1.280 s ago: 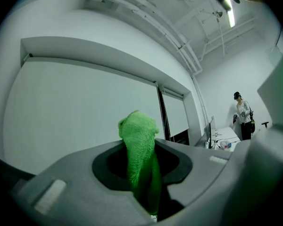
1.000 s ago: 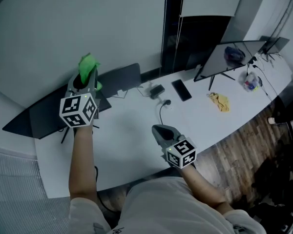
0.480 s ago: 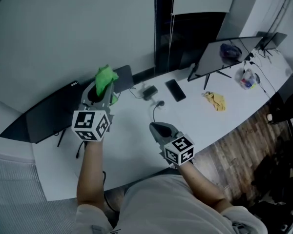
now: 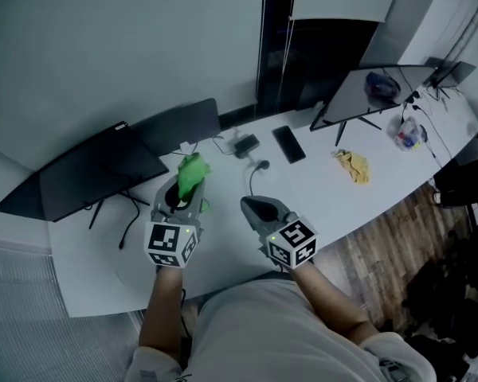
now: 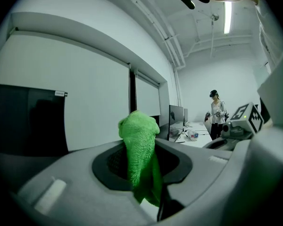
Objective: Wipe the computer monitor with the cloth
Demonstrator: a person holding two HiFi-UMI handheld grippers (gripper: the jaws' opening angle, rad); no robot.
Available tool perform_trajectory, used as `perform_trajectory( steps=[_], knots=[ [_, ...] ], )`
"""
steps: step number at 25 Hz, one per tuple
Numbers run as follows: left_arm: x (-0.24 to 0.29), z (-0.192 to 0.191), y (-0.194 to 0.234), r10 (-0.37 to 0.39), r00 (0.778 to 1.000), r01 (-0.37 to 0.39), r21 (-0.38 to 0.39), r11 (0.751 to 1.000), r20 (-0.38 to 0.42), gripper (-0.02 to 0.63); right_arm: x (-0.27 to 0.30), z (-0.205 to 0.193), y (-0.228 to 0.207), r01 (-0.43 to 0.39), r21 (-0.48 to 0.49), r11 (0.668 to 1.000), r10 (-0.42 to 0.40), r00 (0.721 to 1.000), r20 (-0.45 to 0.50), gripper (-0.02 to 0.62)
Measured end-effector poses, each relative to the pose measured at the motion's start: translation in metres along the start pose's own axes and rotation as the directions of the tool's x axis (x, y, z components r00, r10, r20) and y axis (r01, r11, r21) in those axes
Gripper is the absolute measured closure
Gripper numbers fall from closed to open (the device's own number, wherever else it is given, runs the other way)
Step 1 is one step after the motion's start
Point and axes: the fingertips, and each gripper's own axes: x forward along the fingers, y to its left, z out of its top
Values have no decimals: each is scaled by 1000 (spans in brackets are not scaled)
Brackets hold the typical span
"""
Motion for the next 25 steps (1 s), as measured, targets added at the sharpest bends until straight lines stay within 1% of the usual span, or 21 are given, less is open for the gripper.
perform_trajectory(
  steps=[5,9,15,22,25],
  knots=[
    [-28,-29,-6,1,999,-3,-53,999,-38,502,1,-1,14,-27,-31,999,26,1000,-6,592],
    [-46,-48,-12,-11,998,6,-70,998,-69,500,-1,-6,23,-34,-50,998,34,999,-6,592],
    [-74,-68,-9,-5,998,-5,-159,987,-63,500,-5,-18,31,-21,-58,998,20,1000,-19,592],
    [-100,-86,6,22,996,-38,-200,979,-81,500,-3,-32,37,4,-44,999,-6,999,-36,592],
    [-106,-94,12,19,995,-38,-204,978,-94,500,2,-33,40,6,-51,999,-8,999,-35,592]
  ],
)
